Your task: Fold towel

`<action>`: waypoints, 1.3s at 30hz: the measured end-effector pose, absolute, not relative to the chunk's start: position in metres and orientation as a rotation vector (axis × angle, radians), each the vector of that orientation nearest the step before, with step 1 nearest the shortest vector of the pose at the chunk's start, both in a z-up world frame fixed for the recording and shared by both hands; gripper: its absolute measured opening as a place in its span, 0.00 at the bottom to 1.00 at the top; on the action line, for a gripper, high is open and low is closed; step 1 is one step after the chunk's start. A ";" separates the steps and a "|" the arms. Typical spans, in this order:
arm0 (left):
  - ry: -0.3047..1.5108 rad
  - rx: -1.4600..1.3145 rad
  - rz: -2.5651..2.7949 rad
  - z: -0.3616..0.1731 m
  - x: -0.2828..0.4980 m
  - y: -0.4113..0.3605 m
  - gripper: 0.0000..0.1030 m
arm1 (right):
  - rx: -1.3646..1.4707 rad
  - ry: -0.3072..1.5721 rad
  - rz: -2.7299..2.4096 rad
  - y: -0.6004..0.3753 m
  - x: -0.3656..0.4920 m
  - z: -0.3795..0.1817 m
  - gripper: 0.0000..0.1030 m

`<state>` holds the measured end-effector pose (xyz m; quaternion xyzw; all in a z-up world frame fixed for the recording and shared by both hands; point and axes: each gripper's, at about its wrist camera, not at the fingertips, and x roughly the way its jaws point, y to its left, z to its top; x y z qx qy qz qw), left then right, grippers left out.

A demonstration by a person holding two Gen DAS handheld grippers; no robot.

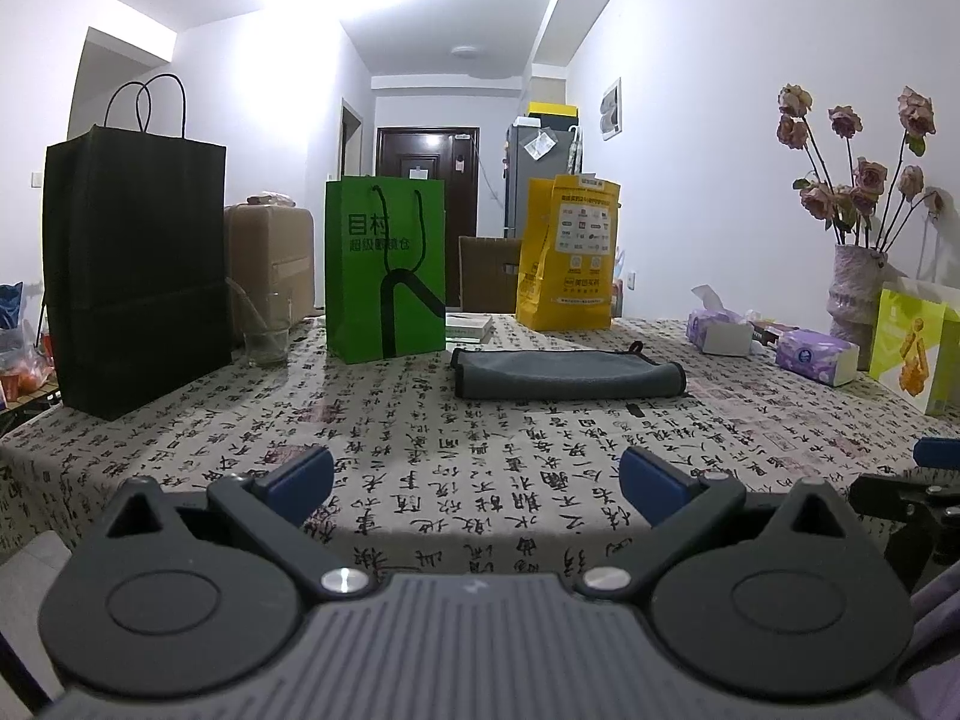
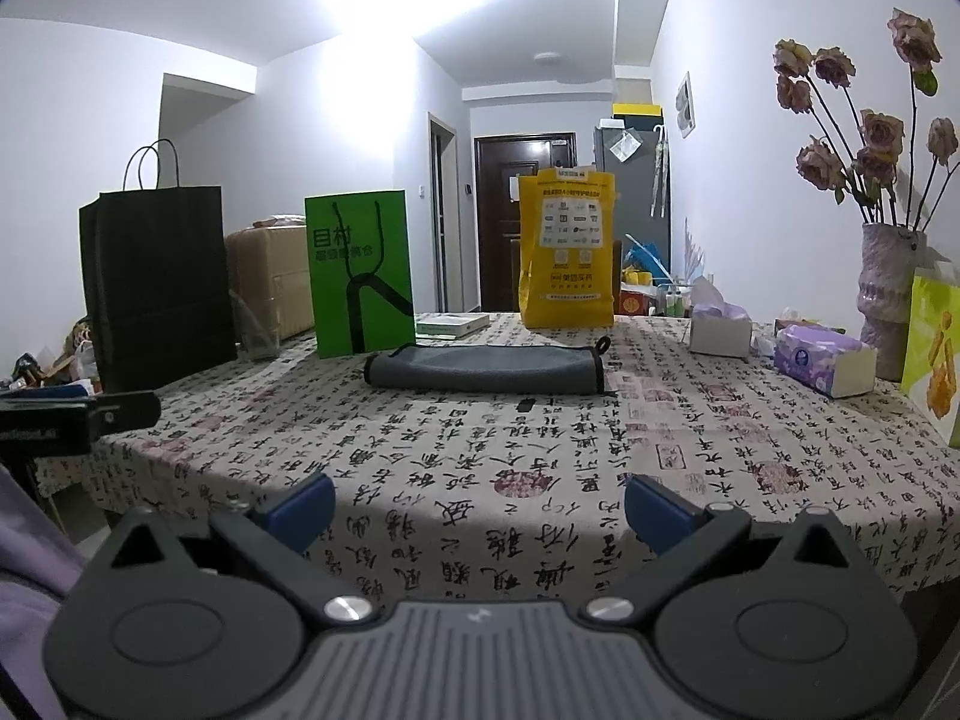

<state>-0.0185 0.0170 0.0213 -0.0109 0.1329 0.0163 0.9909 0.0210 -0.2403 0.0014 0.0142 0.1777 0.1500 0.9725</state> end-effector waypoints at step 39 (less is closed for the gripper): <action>0.266 -0.018 0.023 0.020 -0.017 0.018 1.00 | 0.033 0.363 0.312 -0.240 0.022 0.000 1.00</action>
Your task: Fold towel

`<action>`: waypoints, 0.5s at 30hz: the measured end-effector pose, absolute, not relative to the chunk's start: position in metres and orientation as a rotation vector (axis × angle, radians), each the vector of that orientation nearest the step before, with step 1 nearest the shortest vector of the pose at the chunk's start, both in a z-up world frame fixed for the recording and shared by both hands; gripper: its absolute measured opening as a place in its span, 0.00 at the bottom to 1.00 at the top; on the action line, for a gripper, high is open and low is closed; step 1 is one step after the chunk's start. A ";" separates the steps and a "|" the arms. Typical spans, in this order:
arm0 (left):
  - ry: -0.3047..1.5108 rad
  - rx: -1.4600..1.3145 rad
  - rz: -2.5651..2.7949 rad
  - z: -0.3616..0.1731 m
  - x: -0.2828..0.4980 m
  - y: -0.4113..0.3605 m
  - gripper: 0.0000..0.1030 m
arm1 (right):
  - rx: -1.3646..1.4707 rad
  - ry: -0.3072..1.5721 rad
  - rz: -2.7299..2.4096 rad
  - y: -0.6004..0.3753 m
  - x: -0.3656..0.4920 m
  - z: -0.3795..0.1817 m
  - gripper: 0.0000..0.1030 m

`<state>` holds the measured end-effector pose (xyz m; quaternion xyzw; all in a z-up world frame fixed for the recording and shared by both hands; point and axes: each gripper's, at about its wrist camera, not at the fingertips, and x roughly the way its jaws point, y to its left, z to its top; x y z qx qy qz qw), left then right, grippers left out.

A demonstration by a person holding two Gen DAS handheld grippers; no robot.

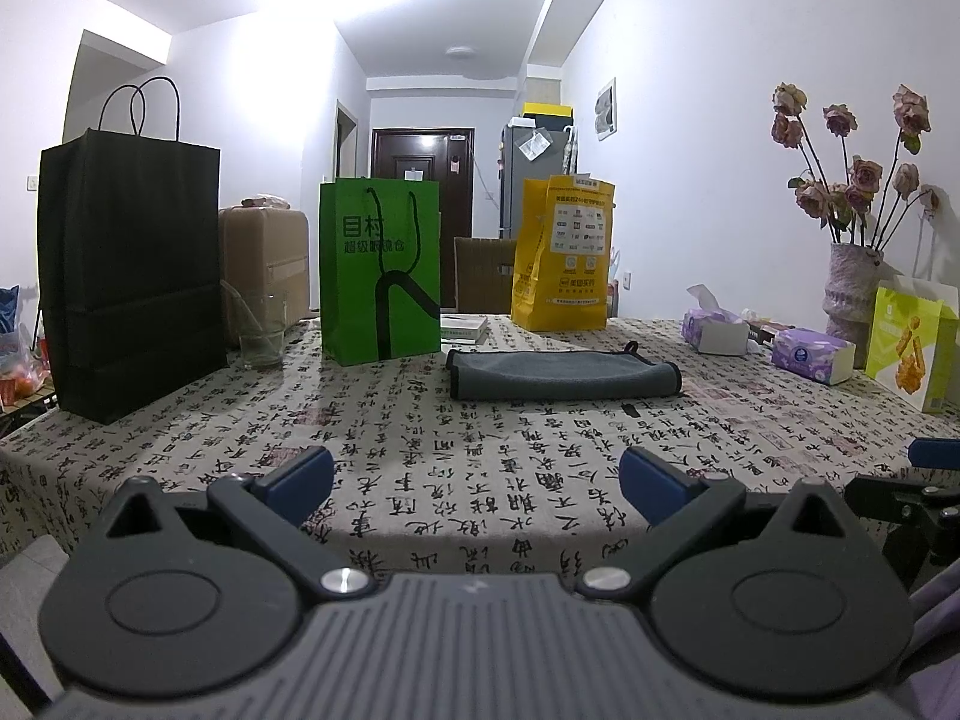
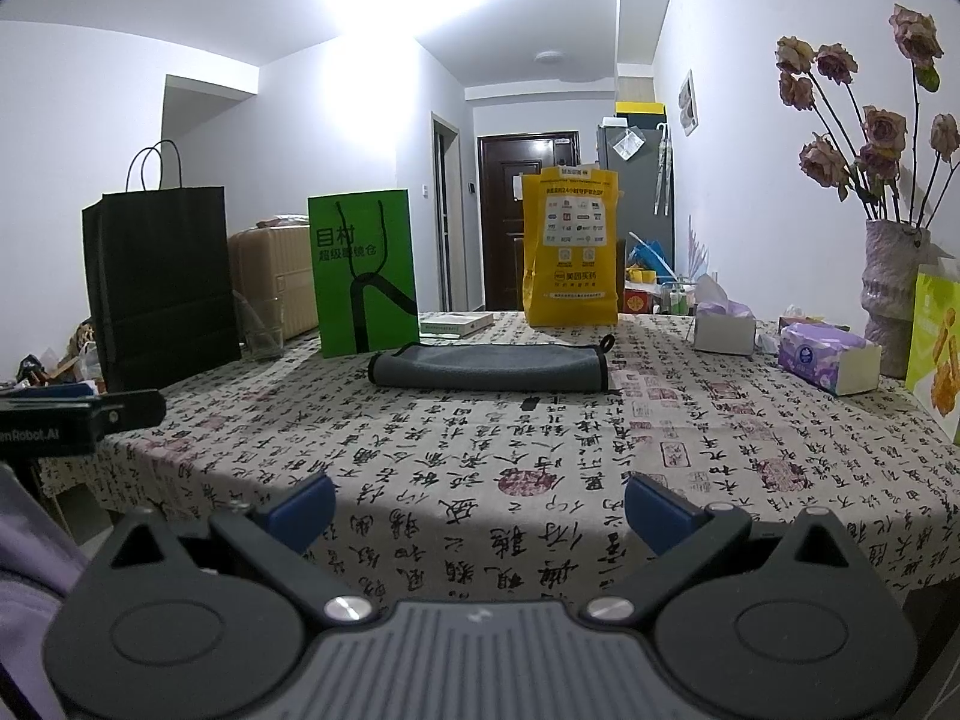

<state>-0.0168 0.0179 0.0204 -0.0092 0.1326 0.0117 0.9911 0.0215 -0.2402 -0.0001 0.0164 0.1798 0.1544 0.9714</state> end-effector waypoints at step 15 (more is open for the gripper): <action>0.257 -0.015 0.028 0.022 -0.017 0.020 1.00 | 0.030 0.360 0.313 -0.242 0.023 0.001 1.00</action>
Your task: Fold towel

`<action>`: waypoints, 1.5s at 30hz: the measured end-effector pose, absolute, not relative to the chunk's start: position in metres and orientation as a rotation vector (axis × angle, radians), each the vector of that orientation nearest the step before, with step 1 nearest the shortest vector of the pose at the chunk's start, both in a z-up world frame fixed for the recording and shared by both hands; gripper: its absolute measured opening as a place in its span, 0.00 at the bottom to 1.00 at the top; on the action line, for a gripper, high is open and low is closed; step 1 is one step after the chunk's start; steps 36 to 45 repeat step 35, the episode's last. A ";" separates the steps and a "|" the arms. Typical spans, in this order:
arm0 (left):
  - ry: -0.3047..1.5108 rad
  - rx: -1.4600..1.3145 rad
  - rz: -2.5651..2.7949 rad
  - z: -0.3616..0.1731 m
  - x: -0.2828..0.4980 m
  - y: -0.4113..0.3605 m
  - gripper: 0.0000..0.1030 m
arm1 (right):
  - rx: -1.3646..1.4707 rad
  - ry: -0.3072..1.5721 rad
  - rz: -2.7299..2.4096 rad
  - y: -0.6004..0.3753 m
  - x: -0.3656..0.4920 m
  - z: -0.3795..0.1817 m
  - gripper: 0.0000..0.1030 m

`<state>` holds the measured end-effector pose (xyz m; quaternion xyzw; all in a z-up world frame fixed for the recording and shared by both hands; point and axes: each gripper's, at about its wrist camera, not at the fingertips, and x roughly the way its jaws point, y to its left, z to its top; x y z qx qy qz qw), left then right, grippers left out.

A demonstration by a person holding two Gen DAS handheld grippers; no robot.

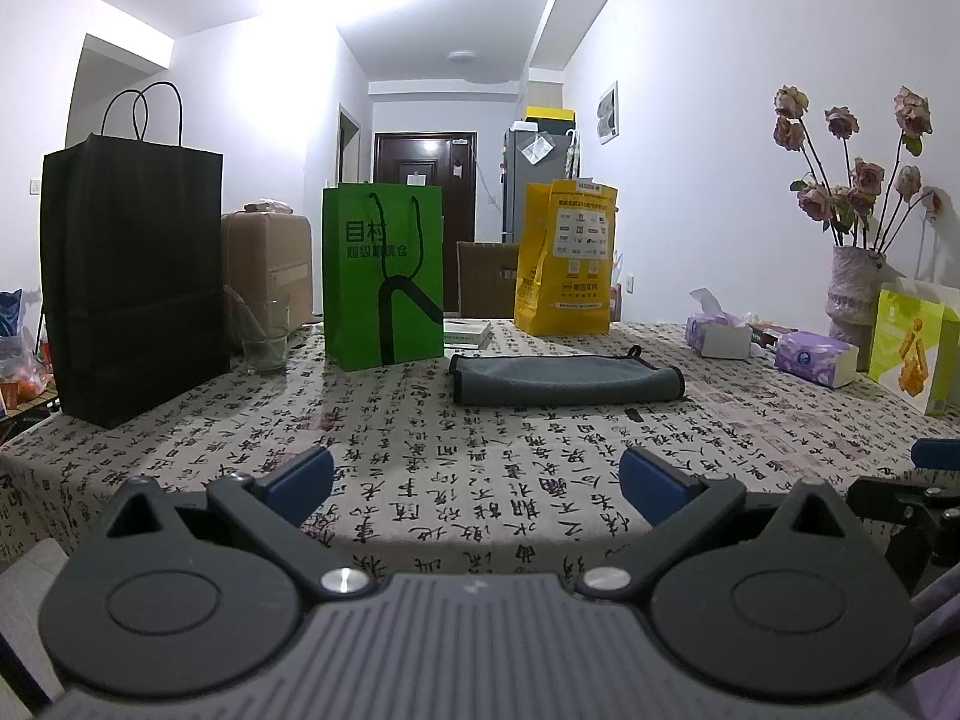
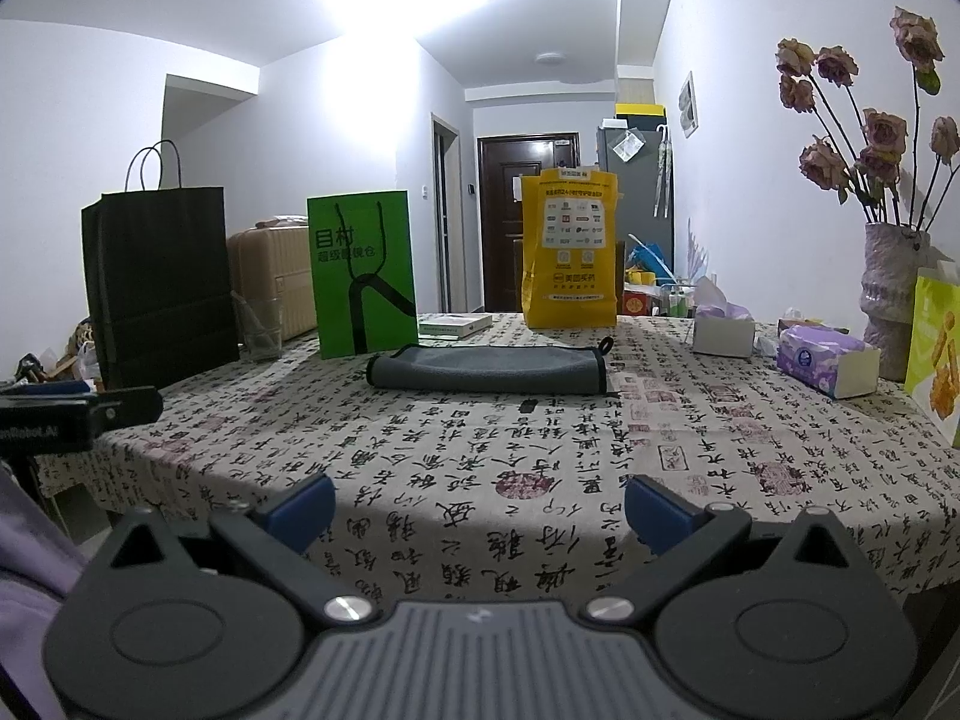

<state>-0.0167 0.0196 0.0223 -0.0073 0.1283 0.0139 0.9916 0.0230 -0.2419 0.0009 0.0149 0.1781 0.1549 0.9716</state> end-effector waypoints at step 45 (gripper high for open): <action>0.269 -0.013 0.020 0.019 -0.014 0.019 1.00 | 0.037 0.373 0.324 -0.239 0.023 -0.004 1.00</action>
